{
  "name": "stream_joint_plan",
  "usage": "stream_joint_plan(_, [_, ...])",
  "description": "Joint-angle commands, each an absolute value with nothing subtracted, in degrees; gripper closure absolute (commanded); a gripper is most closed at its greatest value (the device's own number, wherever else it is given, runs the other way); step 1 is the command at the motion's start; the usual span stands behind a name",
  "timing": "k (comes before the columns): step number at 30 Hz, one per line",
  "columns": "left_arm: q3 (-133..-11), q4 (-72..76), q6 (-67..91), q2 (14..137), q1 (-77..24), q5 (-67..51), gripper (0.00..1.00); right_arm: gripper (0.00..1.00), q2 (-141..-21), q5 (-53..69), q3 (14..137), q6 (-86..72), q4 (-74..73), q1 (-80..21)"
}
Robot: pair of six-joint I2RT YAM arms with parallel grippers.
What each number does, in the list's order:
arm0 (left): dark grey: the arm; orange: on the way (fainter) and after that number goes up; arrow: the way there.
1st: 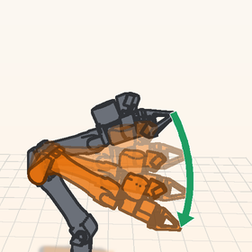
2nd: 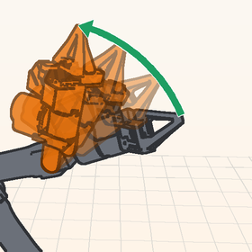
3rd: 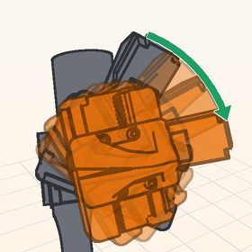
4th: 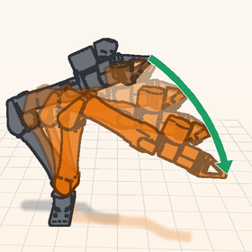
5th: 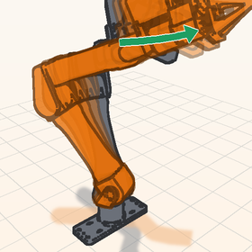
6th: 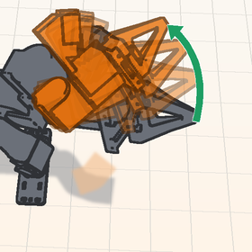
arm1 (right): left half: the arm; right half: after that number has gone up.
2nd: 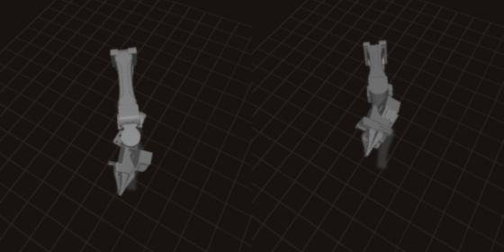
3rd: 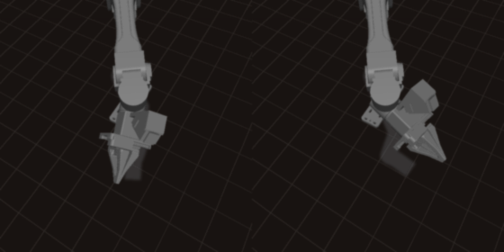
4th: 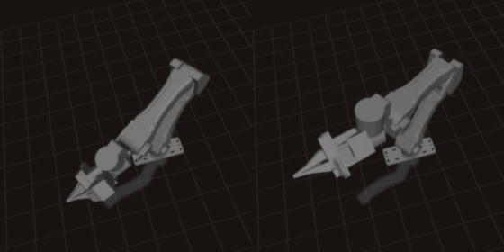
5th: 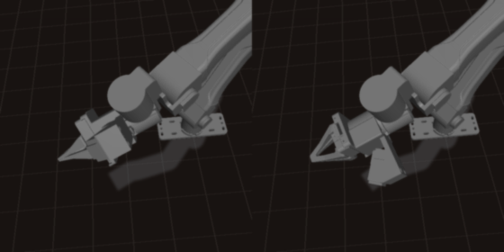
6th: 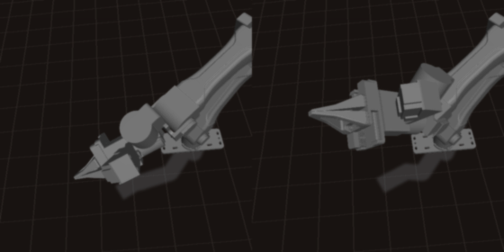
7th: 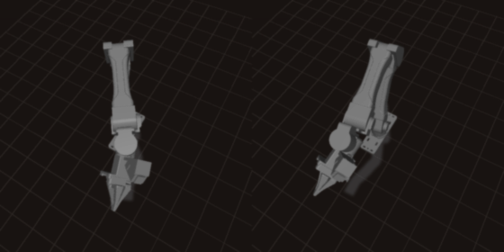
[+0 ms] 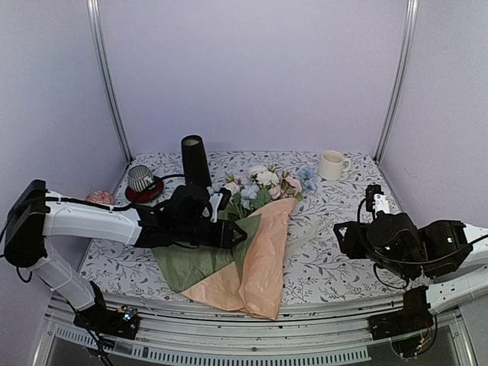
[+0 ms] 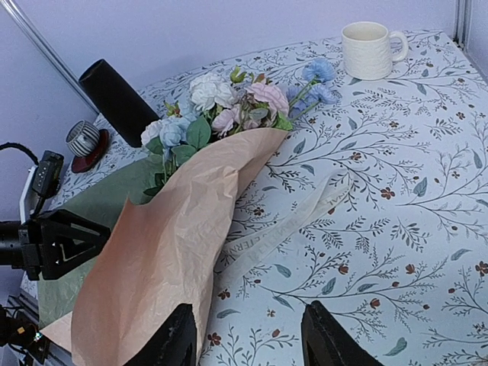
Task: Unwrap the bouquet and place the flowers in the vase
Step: Unfold the two-thirds folded wrapping paper into folded wrapping paper.
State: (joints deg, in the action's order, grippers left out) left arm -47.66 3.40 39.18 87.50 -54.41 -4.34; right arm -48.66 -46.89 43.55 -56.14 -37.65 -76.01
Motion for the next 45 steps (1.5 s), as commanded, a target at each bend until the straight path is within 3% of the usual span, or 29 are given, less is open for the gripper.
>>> stream_joint_plan(1, [-49.02, 8.90, 39.44, 88.06, -55.95, -7.49, 0.50, 0.49, -48.62, -47.81, 42.58, -50.61, -32.21, -75.59])
stream_joint_plan(13, [-47.02, 21.72, 40.38, 87.98, -56.41, -17.40, 0.48, 0.46, -51.64, -47.51, 43.38, -46.34, -28.22, -75.15])
stream_joint_plan(19, [-46.60, 23.01, 40.47, 87.63, -56.48, -17.18, 0.48, 0.23, -55.42, -35.96, 44.53, -36.08, -17.12, -74.46])
stream_joint_plan(24, [-46.49, 22.68, 40.42, 88.42, -56.44, -17.19, 0.48, 0.16, -63.58, -22.09, 50.06, -33.12, -13.23, -71.79])
stream_joint_plan(29, [-45.40, 23.19, 40.77, 88.47, -56.45, -16.99, 0.50, 0.23, -69.04, -9.01, 52.80, -36.40, -9.04, -65.53])
stream_joint_plan(34, [-44.32, 23.77, 40.79, 88.07, -56.43, -16.99, 0.74, 0.43, -69.49, 2.62, 49.82, -40.49, -0.13, -58.19])
stream_joint_plan(37, [-44.21, 23.65, 40.69, 88.23, -56.44, -17.20, 0.80, 0.51, -71.09, 5.03, 50.22, -42.25, 1.09, -56.01])
stream_joint_plan(45, [-43.77, 23.81, 40.52, 88.50, -56.46, -16.58, 0.82, 0.52, -79.94, 4.44, 58.02, -41.81, -4.79, -55.42])
